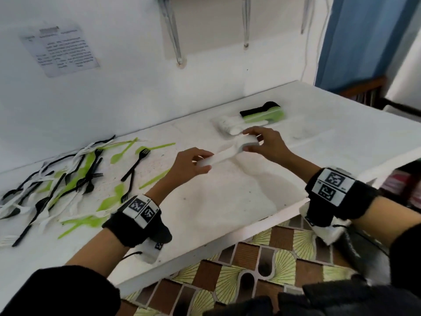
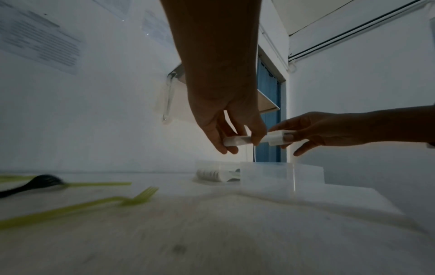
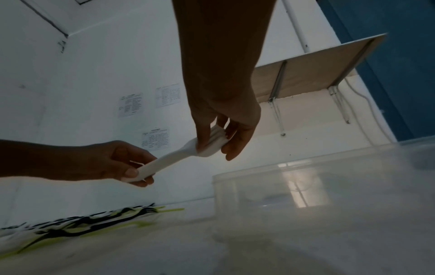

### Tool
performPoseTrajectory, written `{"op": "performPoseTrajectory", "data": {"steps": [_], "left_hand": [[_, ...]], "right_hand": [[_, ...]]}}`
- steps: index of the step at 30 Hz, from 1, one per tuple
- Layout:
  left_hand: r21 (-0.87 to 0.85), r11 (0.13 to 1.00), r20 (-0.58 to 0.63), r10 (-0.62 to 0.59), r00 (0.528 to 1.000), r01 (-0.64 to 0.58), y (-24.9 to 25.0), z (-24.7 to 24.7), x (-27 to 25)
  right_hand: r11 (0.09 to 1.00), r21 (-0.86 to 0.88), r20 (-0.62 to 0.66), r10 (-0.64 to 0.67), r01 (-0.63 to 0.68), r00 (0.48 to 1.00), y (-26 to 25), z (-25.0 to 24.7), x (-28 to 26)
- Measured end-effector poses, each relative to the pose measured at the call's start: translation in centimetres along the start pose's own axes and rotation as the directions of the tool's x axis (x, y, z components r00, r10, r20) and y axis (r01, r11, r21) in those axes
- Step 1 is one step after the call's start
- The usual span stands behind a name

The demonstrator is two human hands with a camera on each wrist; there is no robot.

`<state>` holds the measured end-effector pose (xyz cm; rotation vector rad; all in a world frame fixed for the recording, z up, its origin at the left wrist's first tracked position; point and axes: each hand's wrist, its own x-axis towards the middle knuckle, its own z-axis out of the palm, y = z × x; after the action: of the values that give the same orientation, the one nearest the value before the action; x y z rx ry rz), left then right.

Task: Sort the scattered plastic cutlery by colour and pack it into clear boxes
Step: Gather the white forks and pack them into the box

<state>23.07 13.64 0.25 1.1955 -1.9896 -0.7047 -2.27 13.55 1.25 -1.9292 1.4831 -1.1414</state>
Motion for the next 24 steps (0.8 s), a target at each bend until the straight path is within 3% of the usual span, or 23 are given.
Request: {"op": "performPoseTrajectory", "data": {"steps": [4,7,14,20,24], "left_hand": [[0.051,0.993,0.016,0.102,0.995,-0.103,1.8,2.3,4.5],[0.063,0.992,0.008,0.111,0.994,-0.111,3.3,5.0,7.6],[0.254,0.967,0.060,0.009,0.998,-0.024,6.0,12.1,13.7],[0.396,0.914,0.103,-0.135,0.985,0.084,5.8,16.5,15.1],[0.472,0.874,0.142,-0.203,0.969,0.114,5.4,18.1,15.3]], "right_hand": [[0.998,-0.054,-0.030,0.022,-0.023,0.999,3.2,-3.9,1.6],[0.994,-0.110,-0.012,0.011,-0.012,1.000,5.8,-6.7,3.2],[0.939,-0.321,0.100,-0.096,0.124,0.990,12.0,-12.1,7.3],[0.867,-0.456,0.326,-0.044,0.199,0.944,15.6,-13.4,8.6],[0.817,-0.531,0.393,0.003,0.225,0.919,16.9,-13.2,9.0]]}}
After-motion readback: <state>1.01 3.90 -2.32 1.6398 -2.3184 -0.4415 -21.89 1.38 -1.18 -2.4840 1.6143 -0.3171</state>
